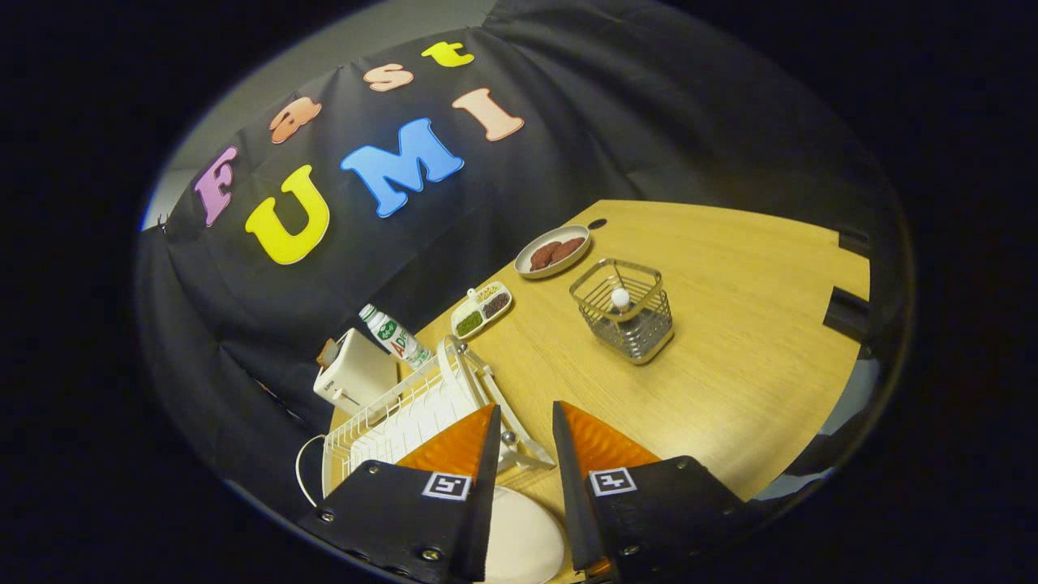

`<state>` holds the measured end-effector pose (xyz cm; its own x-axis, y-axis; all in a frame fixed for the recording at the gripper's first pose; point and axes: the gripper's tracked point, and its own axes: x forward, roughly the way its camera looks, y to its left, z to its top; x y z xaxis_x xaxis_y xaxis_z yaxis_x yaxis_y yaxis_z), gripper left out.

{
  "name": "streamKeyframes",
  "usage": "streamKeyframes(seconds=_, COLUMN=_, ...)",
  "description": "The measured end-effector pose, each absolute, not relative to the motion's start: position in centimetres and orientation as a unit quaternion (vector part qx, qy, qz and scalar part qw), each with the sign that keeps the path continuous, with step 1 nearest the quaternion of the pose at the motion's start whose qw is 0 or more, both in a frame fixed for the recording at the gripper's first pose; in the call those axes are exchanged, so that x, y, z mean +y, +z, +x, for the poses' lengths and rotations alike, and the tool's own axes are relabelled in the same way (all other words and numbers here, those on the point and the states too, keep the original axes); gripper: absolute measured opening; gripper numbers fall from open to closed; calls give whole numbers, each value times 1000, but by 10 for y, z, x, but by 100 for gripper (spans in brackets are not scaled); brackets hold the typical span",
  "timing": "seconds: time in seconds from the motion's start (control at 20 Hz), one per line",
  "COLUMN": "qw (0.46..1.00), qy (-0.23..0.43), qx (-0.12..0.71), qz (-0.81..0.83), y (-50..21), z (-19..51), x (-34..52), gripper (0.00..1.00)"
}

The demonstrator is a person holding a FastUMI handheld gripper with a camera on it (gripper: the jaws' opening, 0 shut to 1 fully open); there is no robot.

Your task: Take the plate from the dish rack, then take the spoon from the basket and place it into the plate.

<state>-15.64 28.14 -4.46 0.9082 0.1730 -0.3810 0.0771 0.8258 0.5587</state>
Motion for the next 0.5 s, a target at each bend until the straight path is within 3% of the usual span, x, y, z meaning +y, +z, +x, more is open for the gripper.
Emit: streamKeyframes(seconds=0.5, qw=961, qy=-68, qx=206, qz=170, y=-34, z=-108, x=211, gripper=39)
